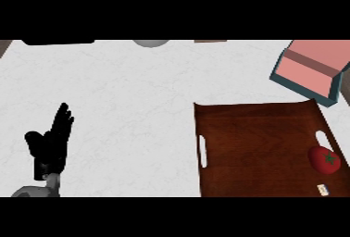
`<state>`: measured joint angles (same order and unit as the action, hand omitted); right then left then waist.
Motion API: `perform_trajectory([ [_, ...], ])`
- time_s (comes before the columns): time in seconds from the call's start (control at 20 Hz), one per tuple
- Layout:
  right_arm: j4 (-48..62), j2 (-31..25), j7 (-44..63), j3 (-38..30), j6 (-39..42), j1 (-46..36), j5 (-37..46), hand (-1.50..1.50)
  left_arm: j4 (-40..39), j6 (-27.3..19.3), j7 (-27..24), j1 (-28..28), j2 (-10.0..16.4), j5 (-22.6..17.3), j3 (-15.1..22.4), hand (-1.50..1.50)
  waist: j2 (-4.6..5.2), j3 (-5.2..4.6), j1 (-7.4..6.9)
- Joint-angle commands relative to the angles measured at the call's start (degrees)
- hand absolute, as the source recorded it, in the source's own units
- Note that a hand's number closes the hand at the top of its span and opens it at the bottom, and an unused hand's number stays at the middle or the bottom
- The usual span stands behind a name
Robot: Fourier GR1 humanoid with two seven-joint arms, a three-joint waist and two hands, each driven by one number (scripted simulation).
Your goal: Pick the tomato from the tray and place it in the cardboard box
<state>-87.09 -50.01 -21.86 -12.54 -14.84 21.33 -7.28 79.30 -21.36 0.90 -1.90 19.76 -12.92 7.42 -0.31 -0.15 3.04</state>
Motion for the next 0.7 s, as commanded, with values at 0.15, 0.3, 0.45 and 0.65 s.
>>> perform_trajectory([
  [0.15, -11.0, -6.7, 12.7, -8.3, 7.1, 13.4, -1.3, -1.50, -2.1, 2.1, -0.1, -1.5, -1.0, 0.1, -0.2, 0.00, 0.09, 0.01, -1.36],
  [0.3, -17.3, -9.6, 19.2, -10.0, 10.9, 15.4, -1.0, -1.50, -5.4, 1.2, -2.9, -1.6, -2.5, 0.7, -1.2, 0.00, 0.14, -0.01, -1.52],
  [0.45, -20.0, -11.5, 22.8, -11.2, 14.8, 17.6, 0.8, -1.50, -5.6, 4.4, -2.3, -2.1, -0.2, -0.4, -2.4, 0.00, 0.16, 0.02, -1.84],
  [0.65, -26.3, -11.9, 33.7, -10.6, 17.5, 15.6, 2.5, -1.50, -4.9, 3.7, -1.4, -3.4, -1.5, 0.9, -1.8, 0.00, 0.26, 0.06, -2.43],
])
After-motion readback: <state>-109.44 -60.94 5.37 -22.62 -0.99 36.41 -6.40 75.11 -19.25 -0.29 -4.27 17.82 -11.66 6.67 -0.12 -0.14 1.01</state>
